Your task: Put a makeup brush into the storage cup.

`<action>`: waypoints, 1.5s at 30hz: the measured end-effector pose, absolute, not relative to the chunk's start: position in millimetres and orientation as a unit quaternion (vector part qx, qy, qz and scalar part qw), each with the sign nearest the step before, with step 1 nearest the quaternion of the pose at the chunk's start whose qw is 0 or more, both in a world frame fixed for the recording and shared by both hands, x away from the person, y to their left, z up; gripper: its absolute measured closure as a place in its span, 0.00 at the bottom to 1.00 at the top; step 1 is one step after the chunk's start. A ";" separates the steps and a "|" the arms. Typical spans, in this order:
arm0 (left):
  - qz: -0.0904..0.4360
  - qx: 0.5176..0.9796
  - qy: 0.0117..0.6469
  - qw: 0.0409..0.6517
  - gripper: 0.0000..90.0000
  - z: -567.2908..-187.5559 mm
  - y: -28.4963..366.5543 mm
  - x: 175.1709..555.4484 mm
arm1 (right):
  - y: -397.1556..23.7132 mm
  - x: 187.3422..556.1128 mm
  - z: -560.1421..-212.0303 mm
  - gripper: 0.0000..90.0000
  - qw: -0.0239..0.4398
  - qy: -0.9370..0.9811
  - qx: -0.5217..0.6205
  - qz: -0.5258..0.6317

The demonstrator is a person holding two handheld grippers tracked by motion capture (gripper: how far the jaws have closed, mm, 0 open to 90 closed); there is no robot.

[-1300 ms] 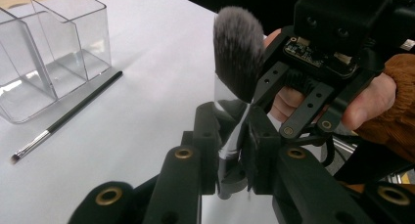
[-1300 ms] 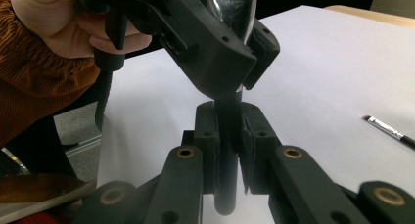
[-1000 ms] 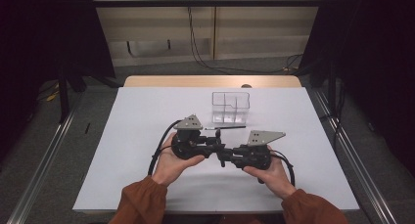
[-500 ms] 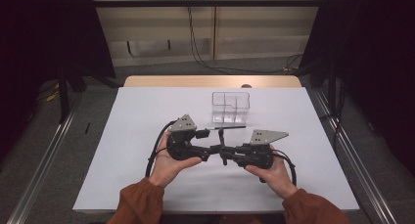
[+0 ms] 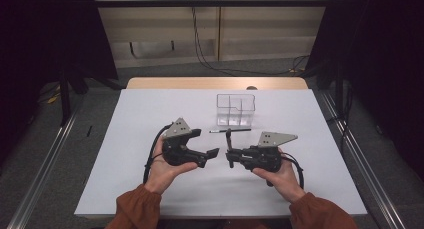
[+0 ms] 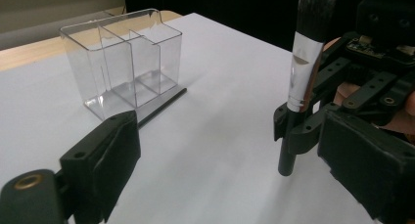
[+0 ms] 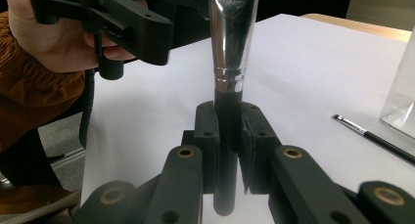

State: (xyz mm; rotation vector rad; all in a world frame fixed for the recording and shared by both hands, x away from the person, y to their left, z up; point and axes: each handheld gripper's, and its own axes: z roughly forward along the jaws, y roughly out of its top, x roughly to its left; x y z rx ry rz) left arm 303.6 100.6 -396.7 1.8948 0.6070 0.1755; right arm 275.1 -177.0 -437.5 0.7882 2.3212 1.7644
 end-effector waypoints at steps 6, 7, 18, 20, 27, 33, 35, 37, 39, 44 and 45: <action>0.087 0.798 0.249 0.541 0.06 -399.5 111.5 301.7 | -182.2 273.7 -436.9 0.88 0.065 0.763 0.262 0.587; 0.085 0.795 0.253 0.545 0.05 -401.0 114.2 301.7 | -182.6 273.5 -436.5 0.88 0.067 0.763 0.262 0.587; 0.128 0.775 0.300 0.542 0.04 -407.4 143.5 300.3 | -184.1 272.7 -436.9 0.88 0.070 0.764 0.268 0.582; 0.140 0.774 0.304 0.538 0.04 -409.7 149.0 299.6 | -185.1 272.5 -436.9 0.88 0.071 0.764 0.270 0.582; 0.170 0.752 0.324 0.549 0.04 -415.2 175.1 293.0 | -186.9 272.6 -435.2 0.88 0.079 0.761 0.272 0.583; 0.193 0.731 0.337 0.561 0.04 -421.0 194.5 286.1 | -189.0 274.3 -433.7 0.88 0.082 0.758 0.275 0.586; 0.196 0.729 0.349 0.556 0.04 -423.5 198.4 283.9 | -190.2 274.8 -432.7 0.88 0.084 0.757 0.276 0.587; 0.198 0.732 0.349 0.551 0.04 -424.8 202.8 280.8 | -191.8 275.6 -431.3 0.88 0.087 0.756 0.277 0.587; 0.204 0.731 0.354 0.546 0.04 -425.7 206.0 277.1 | -193.8 276.4 -429.5 0.88 0.091 0.754 0.279 0.588; 0.207 0.725 0.356 0.552 0.03 -428.2 217.7 268.6 | -198.3 279.6 -426.9 0.88 0.099 0.750 0.285 0.588; 0.206 0.723 0.360 0.552 0.03 -429.0 219.8 267.4 | -199.0 280.3 -427.2 0.88 0.099 0.748 0.285 0.591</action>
